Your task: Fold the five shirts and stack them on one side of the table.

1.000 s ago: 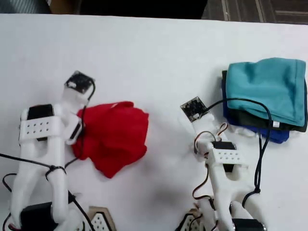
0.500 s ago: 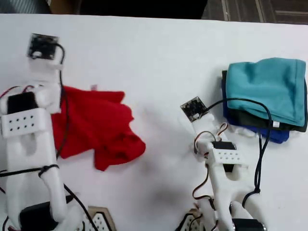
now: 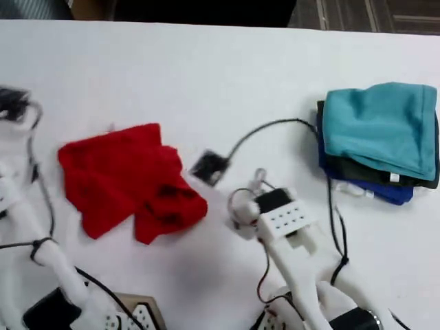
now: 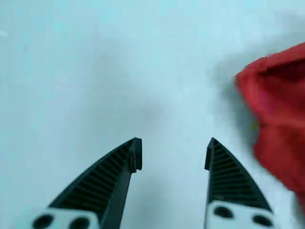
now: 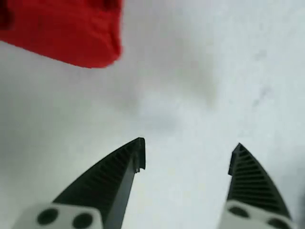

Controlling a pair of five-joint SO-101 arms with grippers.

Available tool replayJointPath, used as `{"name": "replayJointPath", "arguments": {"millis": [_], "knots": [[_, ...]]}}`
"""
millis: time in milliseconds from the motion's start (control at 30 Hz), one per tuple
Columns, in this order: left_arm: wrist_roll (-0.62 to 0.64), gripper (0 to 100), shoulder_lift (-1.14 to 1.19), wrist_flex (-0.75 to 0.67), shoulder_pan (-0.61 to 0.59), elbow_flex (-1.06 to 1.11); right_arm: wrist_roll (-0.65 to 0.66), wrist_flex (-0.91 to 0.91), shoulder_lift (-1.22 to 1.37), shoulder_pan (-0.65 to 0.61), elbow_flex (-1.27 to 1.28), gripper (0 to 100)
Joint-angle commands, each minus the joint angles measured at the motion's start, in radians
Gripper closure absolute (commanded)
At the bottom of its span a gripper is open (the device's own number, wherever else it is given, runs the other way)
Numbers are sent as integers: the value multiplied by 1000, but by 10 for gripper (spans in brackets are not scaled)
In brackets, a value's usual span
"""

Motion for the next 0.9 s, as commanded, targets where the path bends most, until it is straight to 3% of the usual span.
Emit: {"name": "replayJointPath", "arguments": {"millis": [0, 167, 333, 433, 767, 867], "knots": [[-77, 755, -29, -186, -150, 91, -9, 45, -13, -147, -101, 704], [-84, 755, -31, -334, -301, 197, -52, -13, -1, -303, -146, 704], [-63, 755, -32, -361, -453, 219, -181, -174, 1, -308, -160, 704], [-23, 755, -32, -359, -539, 219, -195, -228, 61, -309, -199, 704], [-21, 755, -38, -287, -586, 216, -199, -217, 665, -308, -571, 711], [-21, 755, -38, -267, -588, 214, -196, -134, 776, -289, -687, 843]]}}
